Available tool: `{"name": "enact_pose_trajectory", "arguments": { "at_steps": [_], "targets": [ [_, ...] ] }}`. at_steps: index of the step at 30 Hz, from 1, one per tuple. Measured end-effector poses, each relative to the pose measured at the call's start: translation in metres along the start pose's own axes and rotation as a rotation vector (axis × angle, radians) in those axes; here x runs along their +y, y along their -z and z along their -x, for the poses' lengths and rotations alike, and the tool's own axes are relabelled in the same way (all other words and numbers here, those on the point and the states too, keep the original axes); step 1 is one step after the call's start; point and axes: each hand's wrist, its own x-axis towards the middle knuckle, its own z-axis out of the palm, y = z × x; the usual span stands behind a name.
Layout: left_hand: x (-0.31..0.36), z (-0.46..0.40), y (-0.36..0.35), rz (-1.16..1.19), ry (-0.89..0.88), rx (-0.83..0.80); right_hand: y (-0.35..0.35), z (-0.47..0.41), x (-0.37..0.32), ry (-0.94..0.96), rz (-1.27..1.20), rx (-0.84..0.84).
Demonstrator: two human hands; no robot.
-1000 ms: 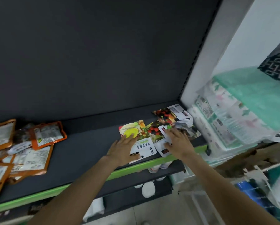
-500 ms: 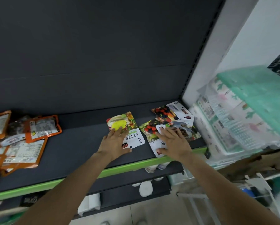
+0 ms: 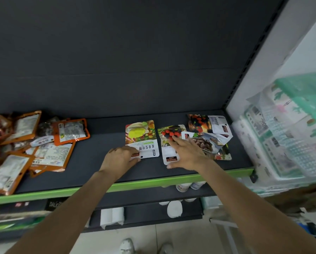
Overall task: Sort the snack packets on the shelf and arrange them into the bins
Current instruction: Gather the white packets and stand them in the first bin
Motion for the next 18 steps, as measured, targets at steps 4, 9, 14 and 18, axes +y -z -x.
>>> {"name": "enact_pose_trajectory", "arguments": {
  "at_steps": [4, 9, 14, 18],
  "targets": [
    [-0.004, 0.004, -0.007, 0.036, -0.038, 0.193, -0.002, 0.002, -0.001, 0.034, 0.038, 0.029],
    [-0.007, 0.007, 0.004, 0.16, 0.004, 0.31, 0.0, 0.006, -0.014, 0.035, 0.053, 0.327],
    [-0.005, 0.009, 0.033, 0.321, 0.144, 0.393, 0.017, 0.005, -0.025, -0.169, -0.183, 0.536],
    [0.007, 0.006, 0.043, 0.509, 0.265, 0.417, 0.033, 0.002, -0.039, -0.198, -0.554, 0.625]
  ]
}}
